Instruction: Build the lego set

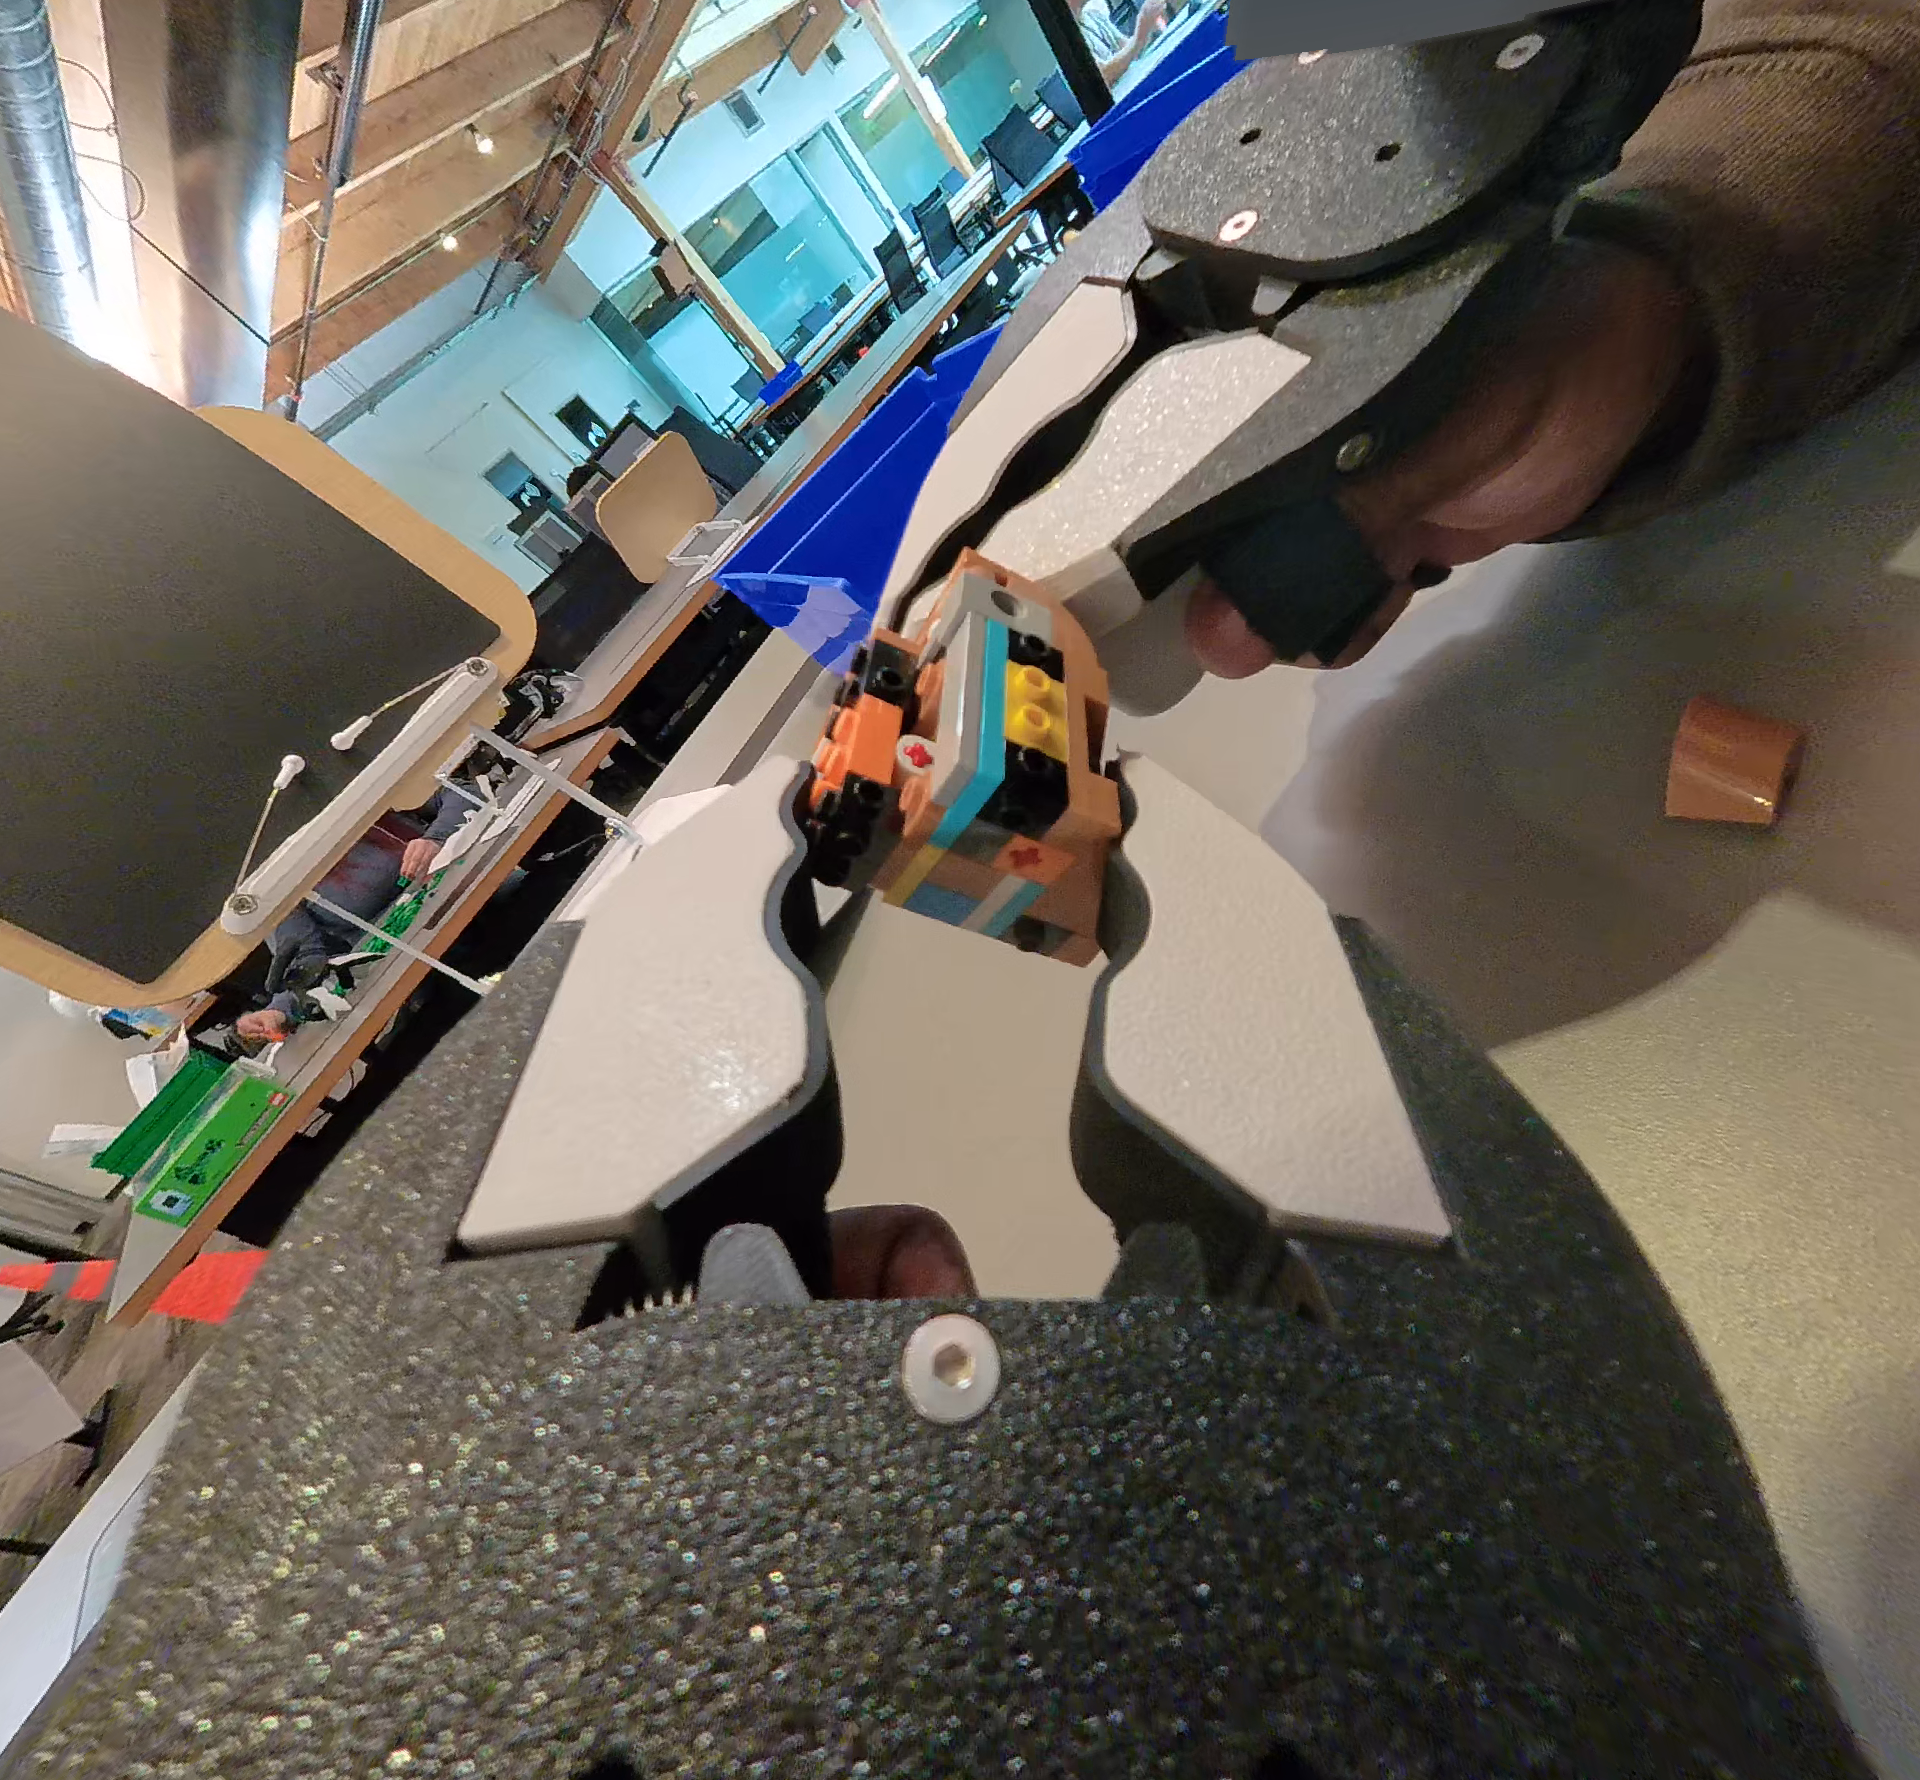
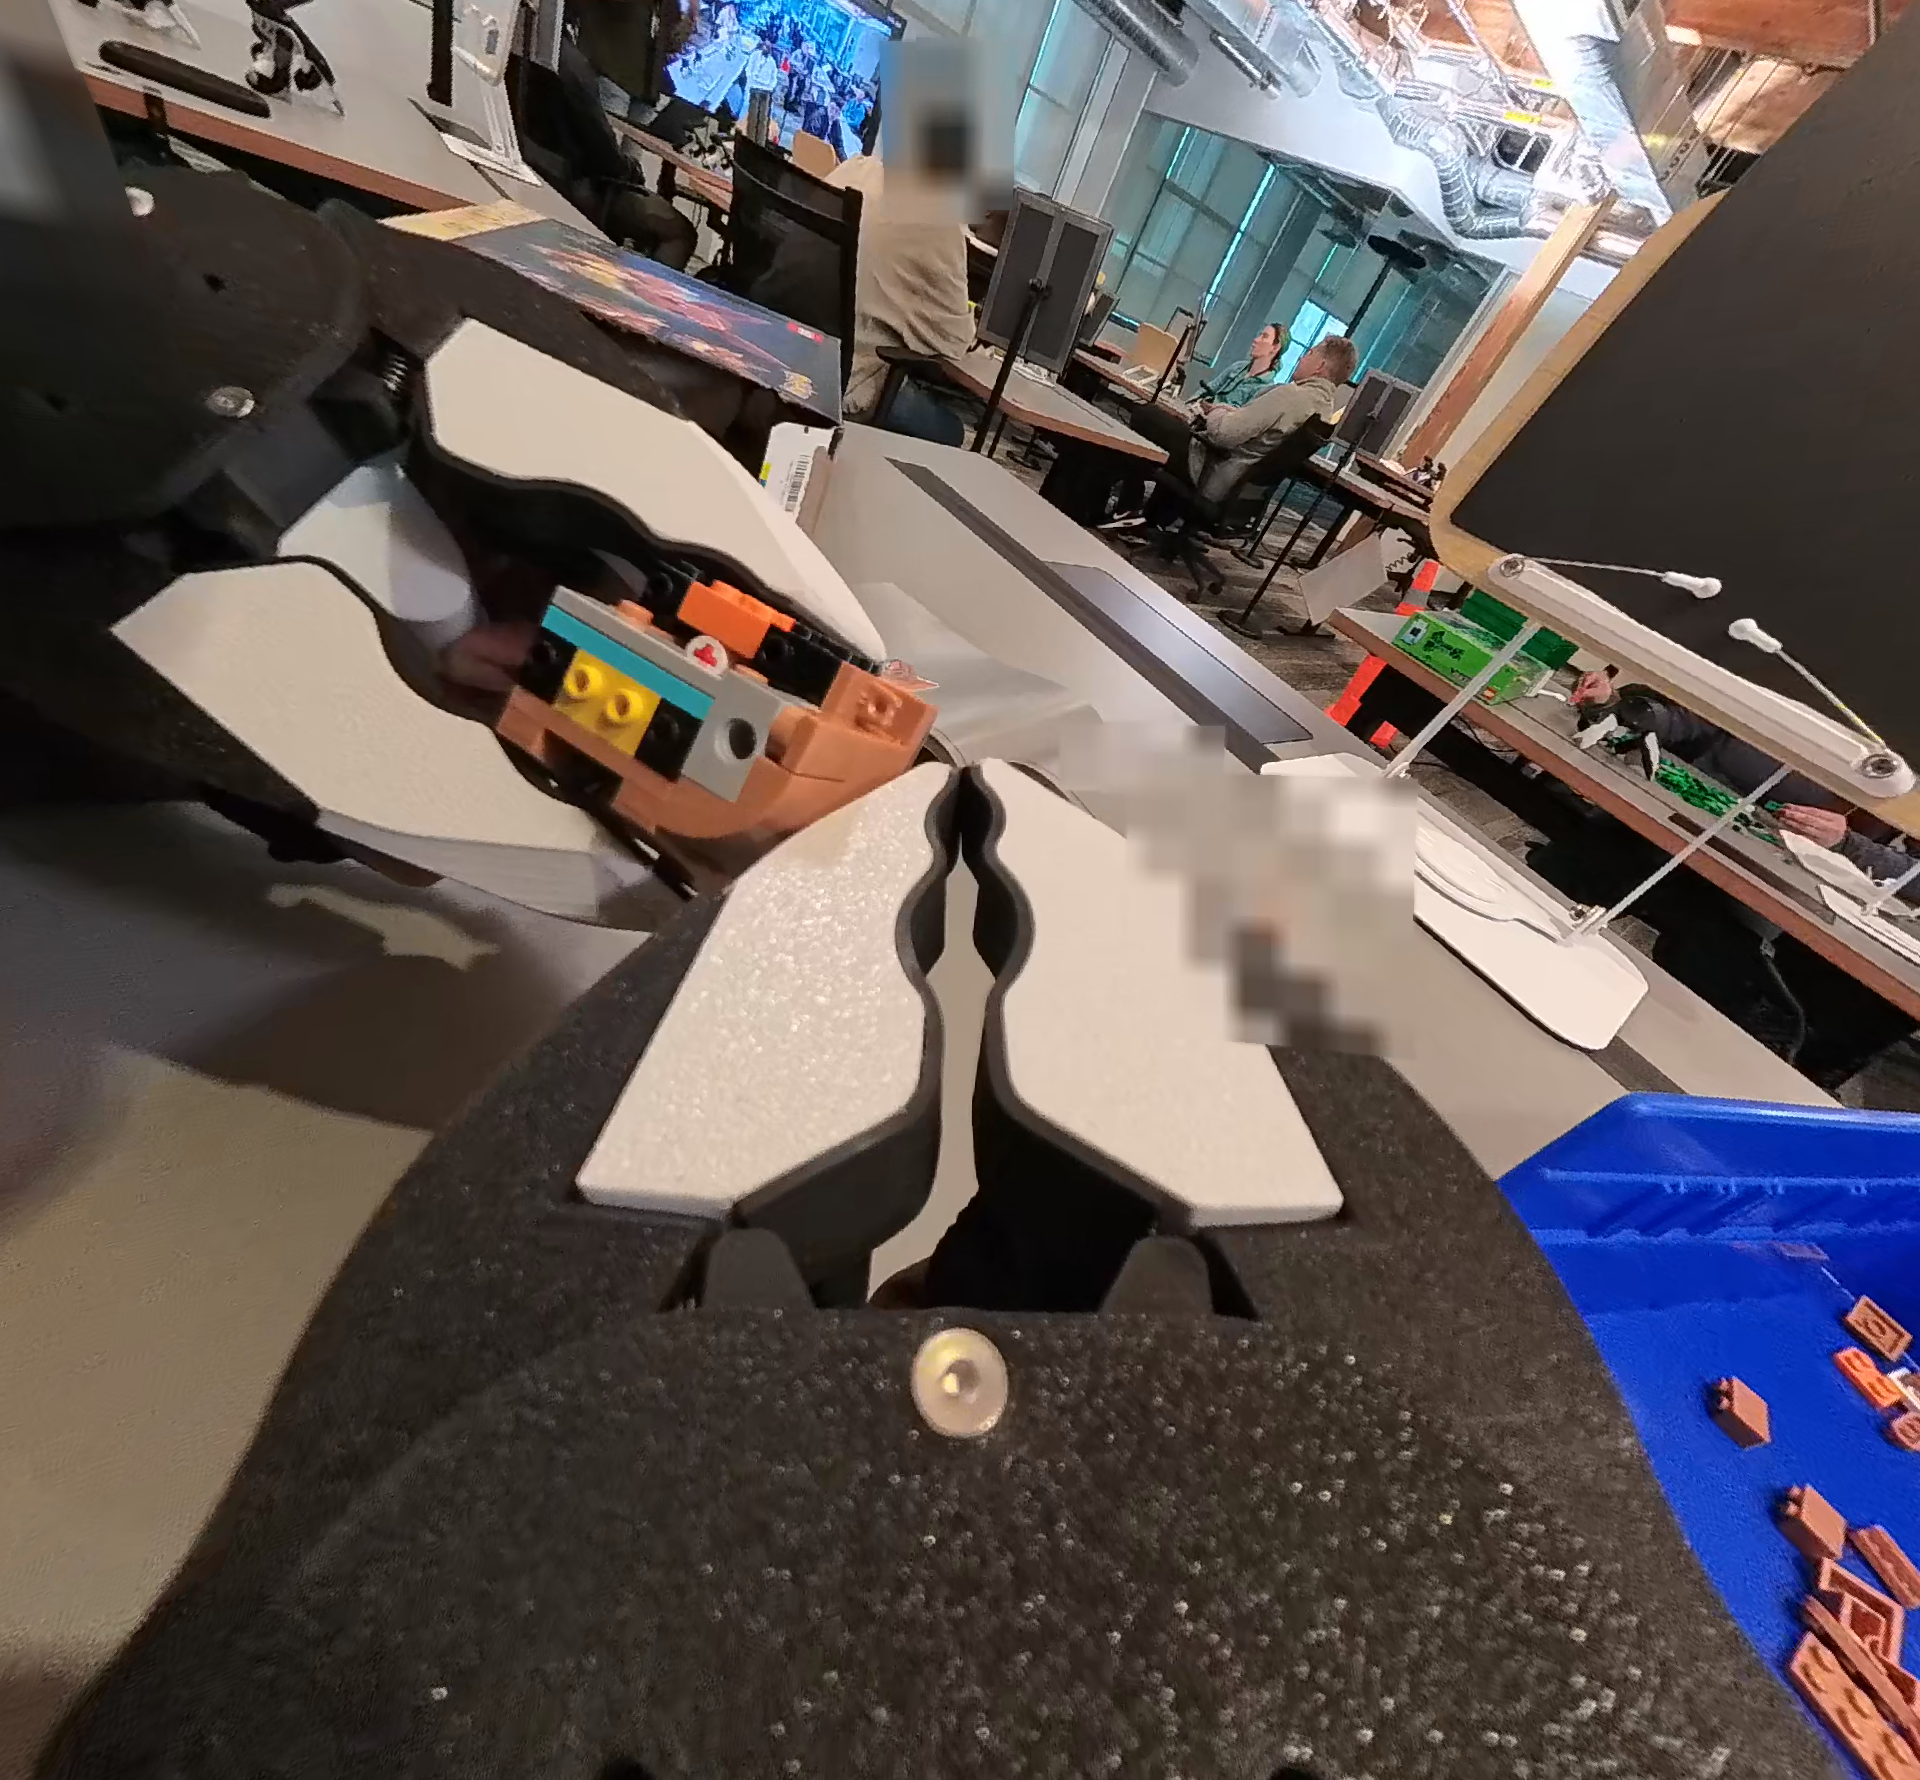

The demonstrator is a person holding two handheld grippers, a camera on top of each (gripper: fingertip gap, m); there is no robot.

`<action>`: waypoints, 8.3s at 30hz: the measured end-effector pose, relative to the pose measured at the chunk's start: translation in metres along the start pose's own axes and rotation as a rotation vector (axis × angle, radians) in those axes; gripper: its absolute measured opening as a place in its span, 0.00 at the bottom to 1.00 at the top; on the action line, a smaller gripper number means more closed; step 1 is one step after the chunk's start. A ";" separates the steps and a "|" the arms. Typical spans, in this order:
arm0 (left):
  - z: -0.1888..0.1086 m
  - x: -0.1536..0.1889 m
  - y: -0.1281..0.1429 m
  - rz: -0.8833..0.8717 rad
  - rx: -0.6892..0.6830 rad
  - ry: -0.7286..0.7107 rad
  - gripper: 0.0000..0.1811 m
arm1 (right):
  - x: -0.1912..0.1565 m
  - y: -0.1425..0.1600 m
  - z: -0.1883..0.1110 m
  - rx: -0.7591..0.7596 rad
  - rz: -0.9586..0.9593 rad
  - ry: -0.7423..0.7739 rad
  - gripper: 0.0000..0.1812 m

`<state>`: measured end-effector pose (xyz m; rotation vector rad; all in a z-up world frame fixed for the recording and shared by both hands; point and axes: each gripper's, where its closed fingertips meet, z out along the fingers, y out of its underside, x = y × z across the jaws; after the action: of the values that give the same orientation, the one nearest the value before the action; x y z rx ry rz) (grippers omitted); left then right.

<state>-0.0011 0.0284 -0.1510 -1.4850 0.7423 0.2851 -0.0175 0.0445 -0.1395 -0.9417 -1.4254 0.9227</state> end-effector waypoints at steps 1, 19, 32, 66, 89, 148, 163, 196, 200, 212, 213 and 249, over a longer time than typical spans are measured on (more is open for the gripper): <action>0.000 0.000 0.001 -0.001 -0.001 0.002 0.29 | 0.000 0.001 0.000 -0.004 -0.002 -0.002 0.00; 0.005 -0.001 0.012 -0.202 -0.012 0.039 0.29 | 0.012 0.004 0.011 -0.039 0.074 0.005 0.00; 0.005 -0.004 0.013 -0.299 0.004 0.040 0.29 | 0.007 0.006 0.007 -0.018 0.200 -0.007 0.00; -0.061 -0.049 -0.039 -1.209 0.801 0.242 0.29 | -0.072 0.068 -0.101 -0.449 0.154 -0.365 0.13; -0.065 -0.043 -0.044 -1.193 0.783 0.227 0.29 | -0.087 0.094 -0.105 -0.637 0.114 -0.386 0.09; -0.097 -0.059 -0.059 -1.089 1.145 -0.281 0.29 | -0.062 -0.123 0.020 -0.105 0.526 -0.023 0.09; -0.098 -0.056 -0.063 -1.078 1.149 -0.272 0.29 | -0.064 -0.126 0.021 -0.085 0.566 -0.004 0.10; -0.100 -0.058 -0.056 -1.403 1.384 -0.037 0.29 | -0.067 -0.121 0.043 -0.063 0.575 0.011 0.14; -0.101 -0.058 -0.056 -1.428 1.406 -0.018 0.29 | -0.068 -0.122 0.045 -0.061 0.570 0.004 0.15; -0.102 -0.059 -0.054 -1.491 1.458 0.038 0.29 | -0.064 -0.131 0.046 0.004 0.553 -0.013 0.19; -0.102 -0.059 -0.055 -1.492 1.458 0.040 0.29 | -0.062 -0.133 0.044 0.016 0.547 -0.013 0.19; -0.090 -0.055 -0.054 -1.340 1.267 -0.016 0.29 | -0.080 -0.022 -0.001 -0.312 0.670 -0.268 0.14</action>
<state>-0.0342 -0.0487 -0.0678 -0.4707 -0.2496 -1.0253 -0.0140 -0.0376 -0.1488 -1.6367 -1.5287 1.3775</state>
